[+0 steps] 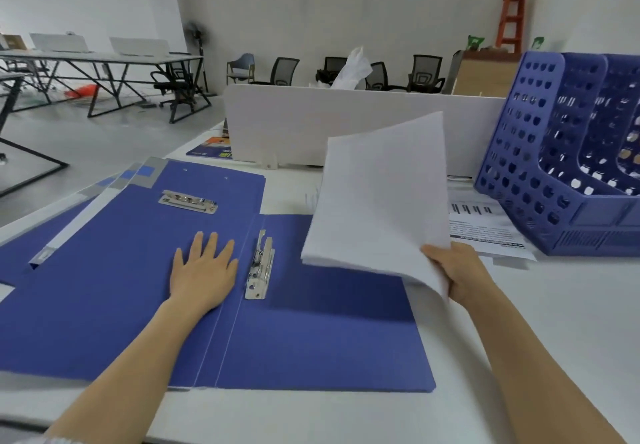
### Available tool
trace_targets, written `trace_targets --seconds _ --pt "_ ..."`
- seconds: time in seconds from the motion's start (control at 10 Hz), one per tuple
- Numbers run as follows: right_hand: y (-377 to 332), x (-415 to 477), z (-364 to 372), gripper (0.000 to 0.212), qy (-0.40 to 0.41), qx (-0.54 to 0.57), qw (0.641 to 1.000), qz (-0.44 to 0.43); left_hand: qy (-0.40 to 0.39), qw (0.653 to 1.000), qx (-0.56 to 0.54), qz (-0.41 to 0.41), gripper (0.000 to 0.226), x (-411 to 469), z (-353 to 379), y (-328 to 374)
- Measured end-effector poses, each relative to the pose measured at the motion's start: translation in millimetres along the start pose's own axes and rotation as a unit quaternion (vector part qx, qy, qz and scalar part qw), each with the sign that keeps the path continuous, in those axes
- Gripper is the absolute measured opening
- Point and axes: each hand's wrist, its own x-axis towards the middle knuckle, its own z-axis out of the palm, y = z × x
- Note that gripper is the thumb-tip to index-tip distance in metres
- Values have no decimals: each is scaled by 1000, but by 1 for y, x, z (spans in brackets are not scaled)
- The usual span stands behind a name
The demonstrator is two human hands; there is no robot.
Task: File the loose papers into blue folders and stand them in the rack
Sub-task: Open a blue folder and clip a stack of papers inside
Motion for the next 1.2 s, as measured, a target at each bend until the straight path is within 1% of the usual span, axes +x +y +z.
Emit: trace_targets --seconds 0.1,0.2,0.4,0.5,0.7,0.8,0.9,1.1,1.2 --pt "2 0 -1 9 -31 -15 999 30 -22 999 -29 -23 50 1 3 5" --pt "6 -2 5 8 -65 -67 994 51 -18 998 -48 -47 50 -1 8 16" --pt "14 -6 17 13 -90 -137 985 51 -2 996 -62 -65 51 0 10 26" --pt "17 -6 17 13 -97 -154 982 47 -1 996 -58 -64 51 -1 10 24" --pt "19 -6 18 12 -123 -149 979 56 1 997 -57 -60 51 -1 11 24" --pt "17 -9 18 7 -145 -190 970 50 0 996 -59 -61 51 0 12 23" --pt "16 -14 19 7 -158 -254 954 26 -1 996 -57 -62 51 0 12 23" --pt "16 -18 24 25 -134 -339 930 -55 3 996 -57 -61 51 -1 12 24" --pt "15 -20 26 25 -132 -375 915 -69 1 996 -58 -62 51 -1 11 24"
